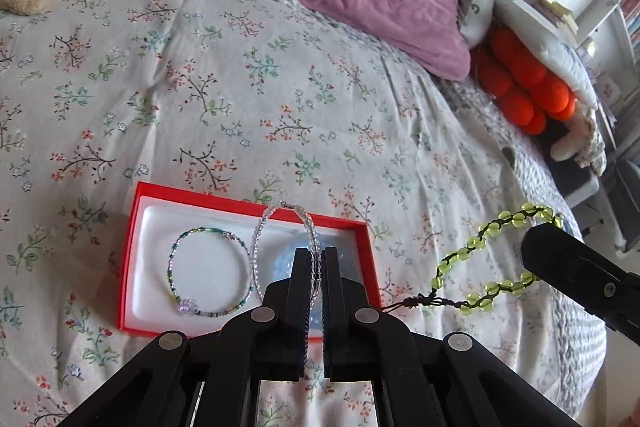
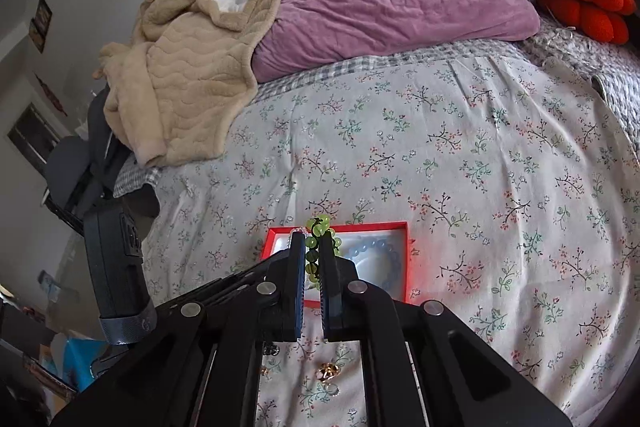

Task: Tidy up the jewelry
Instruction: 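Lift both bracelets, lower them into the red box and open both grippers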

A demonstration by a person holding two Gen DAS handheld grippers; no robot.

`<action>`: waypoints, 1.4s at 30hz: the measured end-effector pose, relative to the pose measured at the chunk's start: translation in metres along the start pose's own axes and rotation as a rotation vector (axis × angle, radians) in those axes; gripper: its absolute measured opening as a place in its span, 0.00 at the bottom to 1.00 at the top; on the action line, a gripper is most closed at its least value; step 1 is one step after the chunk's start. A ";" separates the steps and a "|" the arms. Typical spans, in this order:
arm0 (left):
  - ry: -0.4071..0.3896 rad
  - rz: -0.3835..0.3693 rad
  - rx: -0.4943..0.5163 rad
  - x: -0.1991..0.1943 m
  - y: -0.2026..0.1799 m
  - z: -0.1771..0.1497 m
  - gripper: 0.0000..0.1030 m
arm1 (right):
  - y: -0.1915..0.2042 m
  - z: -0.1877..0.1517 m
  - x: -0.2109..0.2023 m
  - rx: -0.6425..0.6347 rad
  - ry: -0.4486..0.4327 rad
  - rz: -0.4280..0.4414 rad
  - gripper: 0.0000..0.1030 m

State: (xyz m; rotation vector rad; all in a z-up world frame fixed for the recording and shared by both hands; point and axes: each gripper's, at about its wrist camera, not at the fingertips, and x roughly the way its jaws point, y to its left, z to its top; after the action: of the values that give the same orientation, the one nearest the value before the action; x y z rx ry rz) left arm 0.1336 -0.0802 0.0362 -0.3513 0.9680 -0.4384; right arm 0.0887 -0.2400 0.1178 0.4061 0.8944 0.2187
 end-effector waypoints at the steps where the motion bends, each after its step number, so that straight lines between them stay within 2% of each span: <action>1: 0.008 0.007 0.001 0.006 0.001 0.000 0.00 | -0.002 0.001 0.003 -0.001 0.003 -0.010 0.06; 3: 0.034 0.031 -0.002 0.020 0.005 -0.001 0.00 | -0.009 0.002 0.008 0.003 0.009 -0.021 0.06; 9: 0.073 0.190 0.041 0.041 0.017 -0.002 0.00 | -0.023 0.005 0.023 0.011 0.022 -0.059 0.06; 14: 0.100 0.261 0.060 0.049 0.032 -0.003 0.00 | -0.013 0.008 0.032 -0.007 0.018 -0.043 0.06; 18: 0.113 0.265 0.061 0.050 0.037 -0.003 0.00 | 0.012 0.008 0.039 -0.065 0.014 0.035 0.06; 21: 0.117 0.264 0.067 0.048 0.036 -0.003 0.00 | 0.020 0.006 0.051 -0.094 0.024 0.050 0.06; 24: 0.123 0.270 0.082 0.048 0.034 -0.005 0.00 | 0.007 0.001 0.072 -0.081 0.074 0.022 0.06; 29: 0.133 0.292 0.108 0.052 0.031 -0.008 0.00 | -0.019 -0.013 0.099 -0.056 0.148 -0.076 0.06; 42: 0.131 0.286 0.139 0.044 0.026 -0.008 0.02 | -0.026 -0.014 0.097 -0.065 0.151 -0.148 0.07</action>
State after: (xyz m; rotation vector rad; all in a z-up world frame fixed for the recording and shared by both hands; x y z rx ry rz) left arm 0.1536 -0.0807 -0.0112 -0.0560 1.0902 -0.2681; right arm 0.1372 -0.2263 0.0300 0.2639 1.0586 0.1435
